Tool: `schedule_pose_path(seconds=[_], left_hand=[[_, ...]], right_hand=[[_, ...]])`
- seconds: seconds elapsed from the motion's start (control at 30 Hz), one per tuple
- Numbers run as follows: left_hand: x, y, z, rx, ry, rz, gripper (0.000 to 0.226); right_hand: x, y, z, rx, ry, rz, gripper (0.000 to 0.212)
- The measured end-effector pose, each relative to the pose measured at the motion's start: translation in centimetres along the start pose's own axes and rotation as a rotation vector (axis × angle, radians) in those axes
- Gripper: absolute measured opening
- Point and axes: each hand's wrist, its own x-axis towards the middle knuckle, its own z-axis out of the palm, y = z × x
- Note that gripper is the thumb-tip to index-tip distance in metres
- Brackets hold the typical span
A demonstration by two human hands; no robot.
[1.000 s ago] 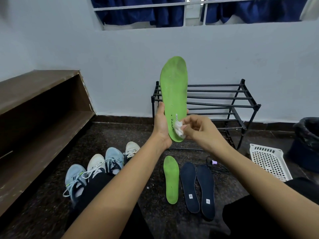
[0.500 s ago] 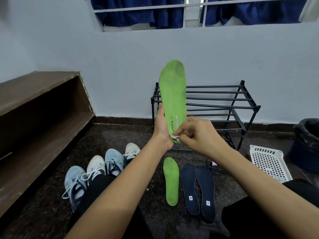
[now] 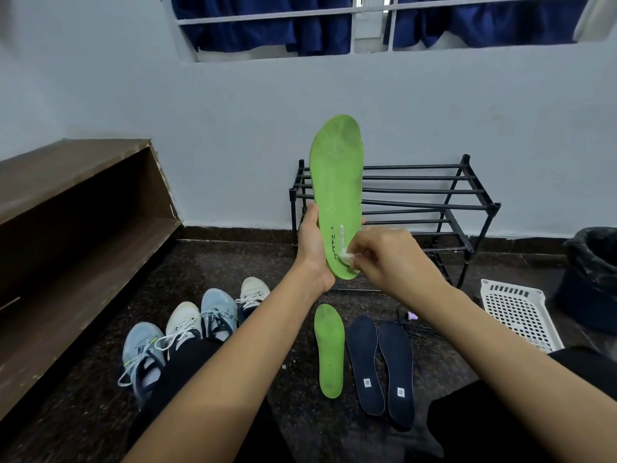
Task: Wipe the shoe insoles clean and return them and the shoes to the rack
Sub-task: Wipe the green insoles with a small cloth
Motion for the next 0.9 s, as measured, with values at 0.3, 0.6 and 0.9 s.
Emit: schedule_pose_path(seconds=[0.3, 0.6, 0.9], left_hand=[[0.4, -0.1, -0.1, -0.003, -0.002, -0.007, 0.078], [0.4, -0.7, -0.2, -0.021, -0.030, -0.053, 0.074], [0.3, -0.5, -0.2, -0.003, 0.000, -0.026, 0.071]], right_hand=[[-0.4, -0.6, 0.3, 0.182, -0.020, 0.088, 0.009], [-0.2, 0.7, 0.1, -0.075, -0.062, -0.088, 0.023], [-0.1, 1.3, 1.2, -0.186, 0.178, -0.115, 0.012]])
